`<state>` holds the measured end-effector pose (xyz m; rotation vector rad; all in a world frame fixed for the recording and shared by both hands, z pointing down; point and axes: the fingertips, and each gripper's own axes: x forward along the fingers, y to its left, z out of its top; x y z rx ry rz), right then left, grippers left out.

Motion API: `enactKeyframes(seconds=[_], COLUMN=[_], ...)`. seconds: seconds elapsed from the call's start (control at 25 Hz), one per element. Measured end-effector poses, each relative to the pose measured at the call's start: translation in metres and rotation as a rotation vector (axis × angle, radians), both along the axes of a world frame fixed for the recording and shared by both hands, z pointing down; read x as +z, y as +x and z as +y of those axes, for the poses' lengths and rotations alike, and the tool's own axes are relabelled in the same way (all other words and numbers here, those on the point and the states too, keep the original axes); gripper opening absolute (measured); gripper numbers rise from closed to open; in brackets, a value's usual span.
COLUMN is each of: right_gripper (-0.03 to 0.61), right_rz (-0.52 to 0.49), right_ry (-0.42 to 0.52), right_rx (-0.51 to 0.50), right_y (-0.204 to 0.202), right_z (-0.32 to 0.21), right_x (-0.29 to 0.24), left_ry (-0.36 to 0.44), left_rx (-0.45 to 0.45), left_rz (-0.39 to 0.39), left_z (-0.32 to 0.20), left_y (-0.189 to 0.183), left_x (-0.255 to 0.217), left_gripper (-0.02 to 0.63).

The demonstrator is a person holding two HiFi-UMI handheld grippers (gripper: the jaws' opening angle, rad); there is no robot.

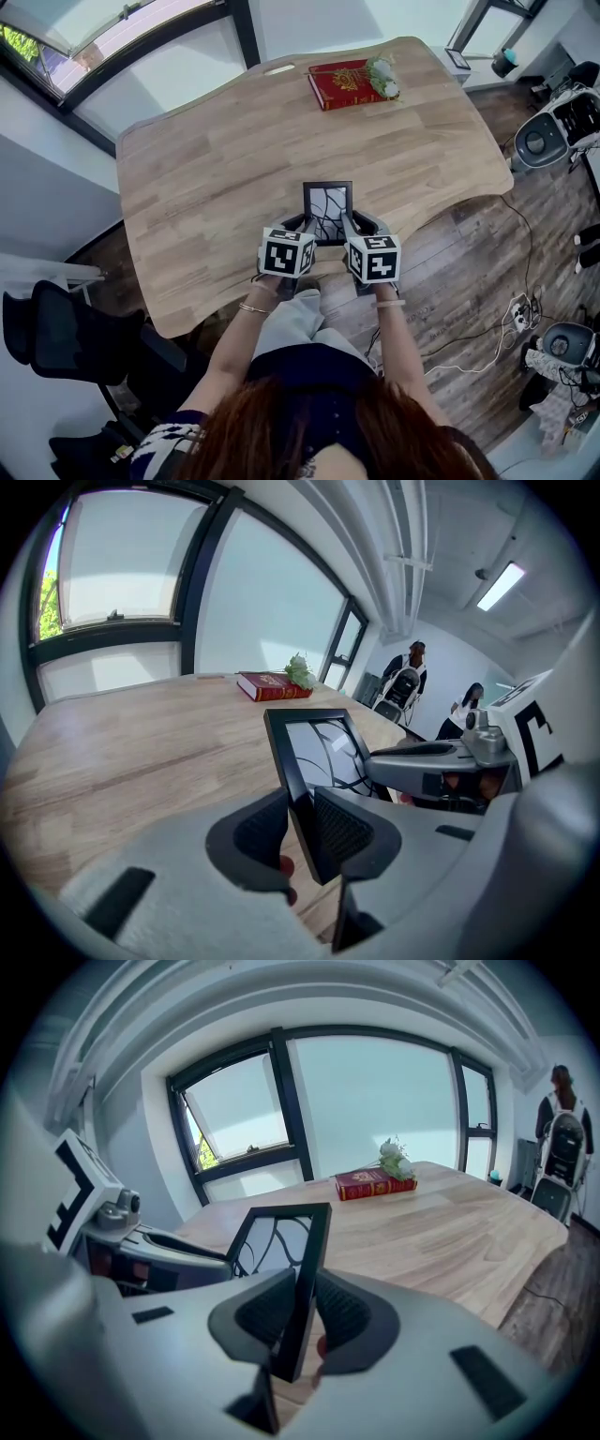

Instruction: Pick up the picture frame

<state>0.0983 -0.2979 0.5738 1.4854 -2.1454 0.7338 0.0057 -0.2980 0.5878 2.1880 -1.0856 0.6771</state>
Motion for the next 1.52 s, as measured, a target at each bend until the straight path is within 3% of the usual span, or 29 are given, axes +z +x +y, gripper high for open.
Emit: enactKeyframes(seconds=[1.52], right_gripper=[0.074], right_rz=[-0.024], right_ry=[0.236], right_rx=[0.009], right_y=[-0.006], right_z=[0.125], right_x=[-0.091], left_ry=[0.245], left_rx=[0.002], left_rz=[-0.019], left_z=[0.120], left_y=[-0.006], left_x=[-0.093], left_gripper=[0.100])
